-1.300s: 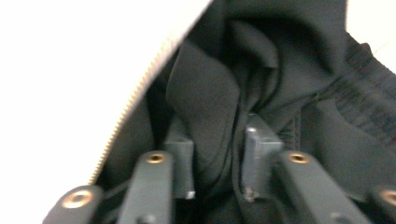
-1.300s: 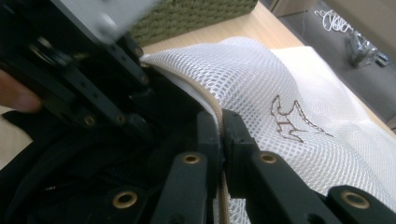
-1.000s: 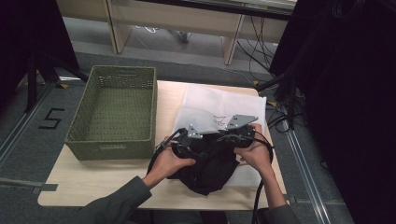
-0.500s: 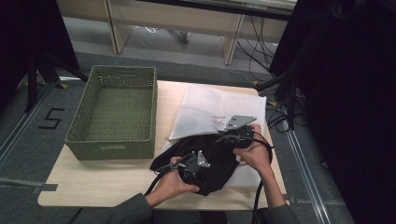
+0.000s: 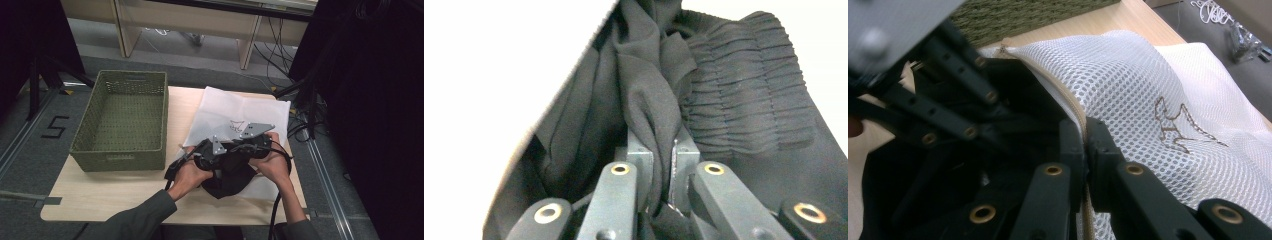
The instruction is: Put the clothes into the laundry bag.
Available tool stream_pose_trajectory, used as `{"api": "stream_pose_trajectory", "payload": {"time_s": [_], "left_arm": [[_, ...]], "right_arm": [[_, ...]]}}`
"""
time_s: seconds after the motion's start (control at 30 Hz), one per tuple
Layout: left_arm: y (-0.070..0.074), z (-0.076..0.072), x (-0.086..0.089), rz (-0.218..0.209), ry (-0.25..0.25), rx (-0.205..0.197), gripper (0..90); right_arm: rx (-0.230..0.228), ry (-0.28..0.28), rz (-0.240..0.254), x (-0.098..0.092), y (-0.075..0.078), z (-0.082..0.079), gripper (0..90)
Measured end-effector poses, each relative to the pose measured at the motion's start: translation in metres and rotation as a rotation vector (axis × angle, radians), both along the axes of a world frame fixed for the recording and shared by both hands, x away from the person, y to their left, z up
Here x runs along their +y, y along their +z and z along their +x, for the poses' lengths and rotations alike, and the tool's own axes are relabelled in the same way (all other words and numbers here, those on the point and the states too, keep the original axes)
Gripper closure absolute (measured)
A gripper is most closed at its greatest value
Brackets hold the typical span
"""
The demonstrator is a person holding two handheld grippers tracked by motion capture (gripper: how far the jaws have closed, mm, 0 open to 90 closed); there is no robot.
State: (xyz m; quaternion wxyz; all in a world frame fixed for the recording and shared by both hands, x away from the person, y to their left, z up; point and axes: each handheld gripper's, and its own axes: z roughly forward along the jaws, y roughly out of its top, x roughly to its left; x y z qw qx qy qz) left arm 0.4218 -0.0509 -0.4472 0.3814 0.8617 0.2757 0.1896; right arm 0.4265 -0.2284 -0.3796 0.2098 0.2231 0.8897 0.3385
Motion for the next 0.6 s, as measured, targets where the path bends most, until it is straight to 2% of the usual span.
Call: {"api": "stream_pose_trajectory", "payload": {"time_s": [0.07,0.1,0.17,0.2,0.3,0.33,0.37,0.4,0.43,0.47,0.57,0.6], "left_arm": [[-0.003,0.003,-0.002,0.002,0.001,0.01,81.3],[-0.016,0.006,-0.004,0.017,-0.005,0.043,78.5],[-0.028,0.008,-0.004,-0.019,0.007,0.103,70.0],[-0.03,0.007,-0.002,-0.02,0.008,0.12,65.2],[-0.027,0.001,0.001,-0.02,-0.006,0.136,48.1],[-0.023,-0.004,0.004,-0.02,-0.02,0.14,43.8],[-0.019,-0.009,0.008,-0.023,-0.031,0.138,43.8],[-0.009,-0.018,0.018,-0.033,-0.044,0.139,35.2],[-0.009,-0.018,0.018,-0.033,-0.044,0.139,31.8],[-0.001,-0.028,0.03,-0.05,-0.058,0.15,29.9],[0.002,-0.036,0.04,-0.065,-0.062,0.157,25.2],[0.0,-0.04,0.042,-0.064,-0.065,0.17,23.3]], "right_arm": [[0.007,-0.009,0.002,-0.002,-0.001,0.001,88.2],[0.008,-0.007,0.0,-0.004,-0.002,0.001,88.1],[0.013,-0.009,-0.005,-0.005,-0.005,0.002,88.1],[0.016,-0.011,-0.007,-0.006,-0.006,0.002,88.1],[0.025,-0.019,-0.009,-0.007,-0.008,0.001,88.1],[0.022,-0.014,-0.011,-0.008,-0.008,0.002,88.1],[0.022,-0.014,-0.011,-0.008,-0.008,0.002,88.1],[0.029,-0.022,-0.011,-0.008,-0.009,0.002,88.1],[0.029,-0.022,-0.011,-0.008,-0.009,0.002,88.1],[0.026,-0.017,-0.012,-0.007,-0.009,0.002,88.1],[0.027,-0.016,-0.01,-0.006,-0.009,0.002,88.0],[0.03,-0.02,-0.014,-0.005,-0.009,0.002,88.0]]}}
